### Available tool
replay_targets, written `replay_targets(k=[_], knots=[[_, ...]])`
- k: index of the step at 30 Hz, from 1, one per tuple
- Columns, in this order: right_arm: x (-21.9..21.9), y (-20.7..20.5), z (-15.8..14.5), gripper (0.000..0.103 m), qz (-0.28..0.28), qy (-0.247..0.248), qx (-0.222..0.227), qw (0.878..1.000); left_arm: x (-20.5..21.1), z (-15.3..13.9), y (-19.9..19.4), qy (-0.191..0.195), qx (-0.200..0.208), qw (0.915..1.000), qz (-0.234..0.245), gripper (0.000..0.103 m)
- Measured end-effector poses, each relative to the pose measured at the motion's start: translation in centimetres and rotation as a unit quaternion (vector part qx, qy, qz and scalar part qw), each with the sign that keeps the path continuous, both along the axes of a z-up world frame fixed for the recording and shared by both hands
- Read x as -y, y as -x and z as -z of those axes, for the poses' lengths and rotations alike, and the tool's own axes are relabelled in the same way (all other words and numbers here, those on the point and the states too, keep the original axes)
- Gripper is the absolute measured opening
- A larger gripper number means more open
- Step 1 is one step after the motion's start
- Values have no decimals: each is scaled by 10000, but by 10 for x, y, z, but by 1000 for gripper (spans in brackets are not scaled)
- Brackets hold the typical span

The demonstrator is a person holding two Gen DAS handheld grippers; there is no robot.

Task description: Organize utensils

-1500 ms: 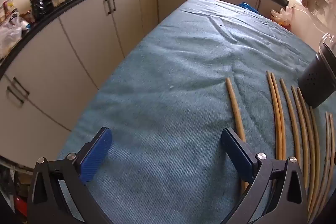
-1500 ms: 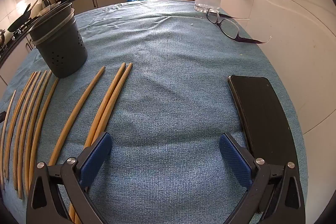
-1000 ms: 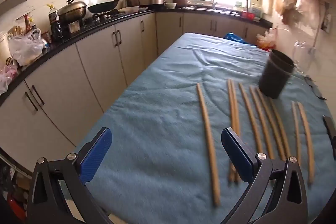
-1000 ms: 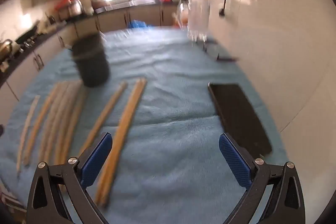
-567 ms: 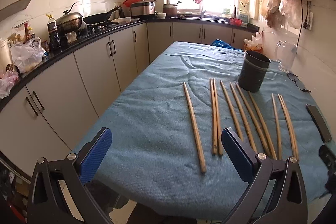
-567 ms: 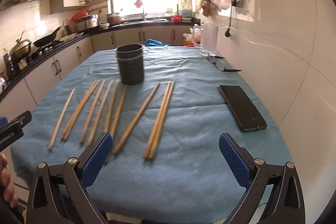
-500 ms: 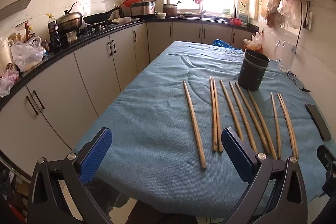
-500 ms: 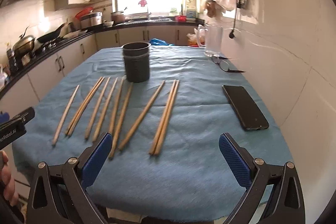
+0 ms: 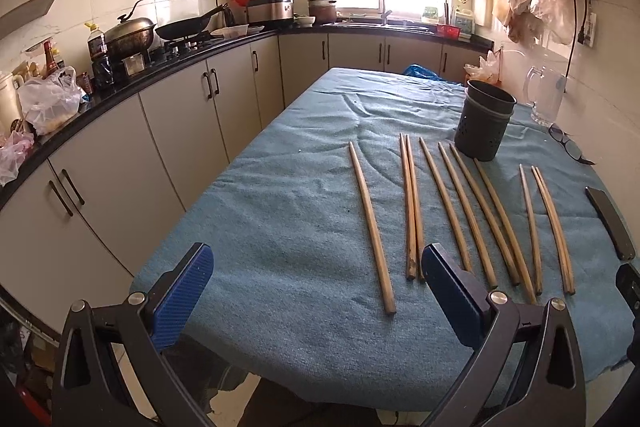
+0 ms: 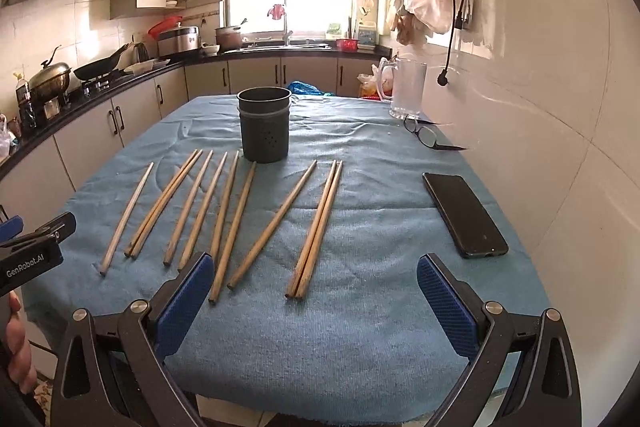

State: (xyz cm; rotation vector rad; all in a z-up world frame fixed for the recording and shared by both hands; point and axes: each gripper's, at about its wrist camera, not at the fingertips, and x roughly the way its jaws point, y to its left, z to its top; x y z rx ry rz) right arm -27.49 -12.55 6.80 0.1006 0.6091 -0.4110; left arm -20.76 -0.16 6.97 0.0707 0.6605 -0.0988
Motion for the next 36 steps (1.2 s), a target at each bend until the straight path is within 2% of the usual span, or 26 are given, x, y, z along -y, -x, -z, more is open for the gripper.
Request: replay_targets(k=[36], knots=[[3,-4,5,98,-2,-104,-118,9999,4,10,-2,-34,-91,9999,41,103]])
